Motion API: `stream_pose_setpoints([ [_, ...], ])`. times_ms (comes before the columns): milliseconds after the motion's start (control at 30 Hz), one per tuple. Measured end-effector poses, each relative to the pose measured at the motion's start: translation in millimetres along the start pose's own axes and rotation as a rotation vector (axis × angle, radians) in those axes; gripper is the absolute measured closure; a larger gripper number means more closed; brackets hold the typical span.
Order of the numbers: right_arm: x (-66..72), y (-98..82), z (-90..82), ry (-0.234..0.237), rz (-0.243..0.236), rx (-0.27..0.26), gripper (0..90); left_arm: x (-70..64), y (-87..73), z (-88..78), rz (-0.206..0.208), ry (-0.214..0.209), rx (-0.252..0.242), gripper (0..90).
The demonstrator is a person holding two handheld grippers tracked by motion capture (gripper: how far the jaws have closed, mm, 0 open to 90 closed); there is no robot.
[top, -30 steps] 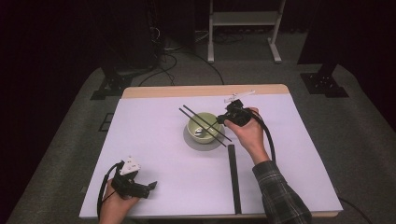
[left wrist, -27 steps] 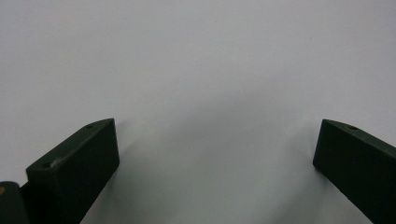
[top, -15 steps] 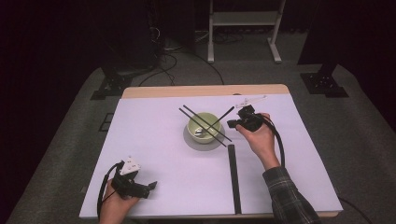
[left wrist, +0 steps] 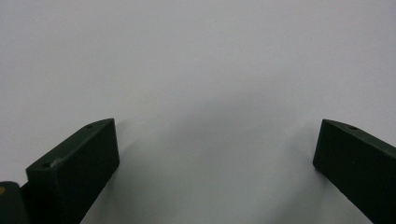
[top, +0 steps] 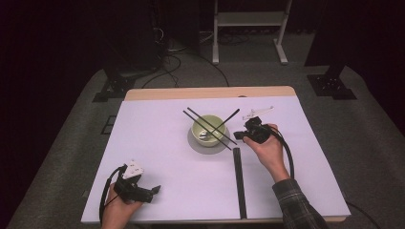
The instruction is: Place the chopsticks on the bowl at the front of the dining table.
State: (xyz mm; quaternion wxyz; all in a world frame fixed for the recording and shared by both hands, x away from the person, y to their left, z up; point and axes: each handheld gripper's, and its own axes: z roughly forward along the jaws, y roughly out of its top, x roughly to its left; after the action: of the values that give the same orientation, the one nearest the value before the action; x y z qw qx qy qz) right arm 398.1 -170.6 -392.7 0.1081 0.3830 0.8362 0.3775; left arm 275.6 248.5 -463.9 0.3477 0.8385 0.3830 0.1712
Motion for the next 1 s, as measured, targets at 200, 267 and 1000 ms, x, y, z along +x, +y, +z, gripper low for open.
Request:
stream_pose_setpoints([
  [200, 8.3, -5.5, -0.4, 0.023, -0.016, -0.002, 90.0, 0.0, 0.0, 0.0, 0.000, 0.000, 0.000, 0.0],
  [267, 11.4, -6.4, -1.2, 0.028, -0.023, -0.002, 90.0, 0.1, 0.0, 0.0, 0.001, 0.001, 0.000, 0.0],
  [1000, 40.6, -8.9, 4.9, 0.107, -0.082, 0.003, 90.0, 0.1, 0.1, -0.1, 0.001, 0.001, 0.000, 0.0],
])
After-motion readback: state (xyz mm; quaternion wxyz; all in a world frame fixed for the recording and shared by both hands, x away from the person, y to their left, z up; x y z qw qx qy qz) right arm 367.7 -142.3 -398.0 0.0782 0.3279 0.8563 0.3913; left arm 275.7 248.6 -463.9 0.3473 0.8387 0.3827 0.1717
